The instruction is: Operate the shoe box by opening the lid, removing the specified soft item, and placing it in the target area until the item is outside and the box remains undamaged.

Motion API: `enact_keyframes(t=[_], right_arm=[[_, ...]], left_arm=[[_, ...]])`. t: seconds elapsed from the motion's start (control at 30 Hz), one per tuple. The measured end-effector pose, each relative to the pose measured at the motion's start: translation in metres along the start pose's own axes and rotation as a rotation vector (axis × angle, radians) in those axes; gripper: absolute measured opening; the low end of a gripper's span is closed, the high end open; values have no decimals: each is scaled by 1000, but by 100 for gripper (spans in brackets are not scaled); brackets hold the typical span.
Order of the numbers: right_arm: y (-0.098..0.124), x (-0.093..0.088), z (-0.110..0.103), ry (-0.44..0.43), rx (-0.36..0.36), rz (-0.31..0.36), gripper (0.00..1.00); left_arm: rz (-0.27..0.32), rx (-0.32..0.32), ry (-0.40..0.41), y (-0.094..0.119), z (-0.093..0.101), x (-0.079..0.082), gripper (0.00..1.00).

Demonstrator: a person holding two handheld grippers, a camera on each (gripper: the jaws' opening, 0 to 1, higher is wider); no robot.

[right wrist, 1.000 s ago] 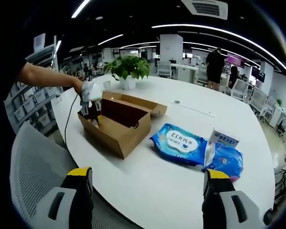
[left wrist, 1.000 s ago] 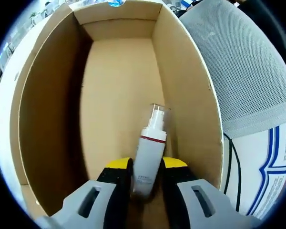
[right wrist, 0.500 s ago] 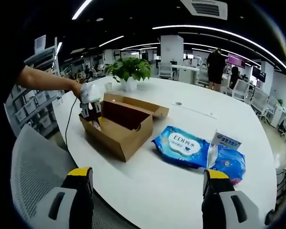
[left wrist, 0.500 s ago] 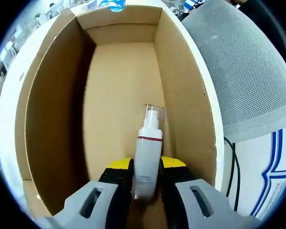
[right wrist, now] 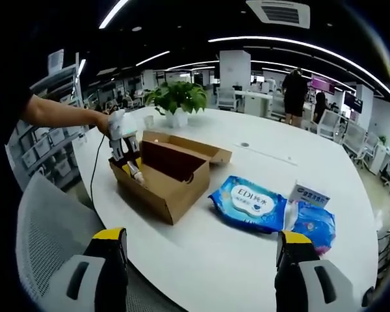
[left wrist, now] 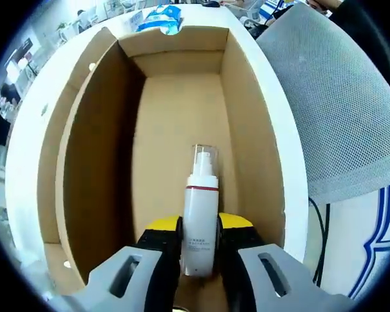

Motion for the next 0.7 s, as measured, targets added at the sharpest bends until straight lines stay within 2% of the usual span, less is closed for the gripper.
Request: enact_keyframes(t=[0.7], right_arm=[[-12,11,-21,-17,57,33,92]], left_arm=[[98,56,-23,24,9,34,19]])
Point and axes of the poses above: the point that each gripper's makers call its tool centre point, and the gripper's own axes: y roughly backward along the fingers, z roughly to its right, x roughly out of its top, the point moved 1 cm from there along y, roughly backward along the fingers, and after that the axes turned 4 degrees about -y, right-handed, at the moved point
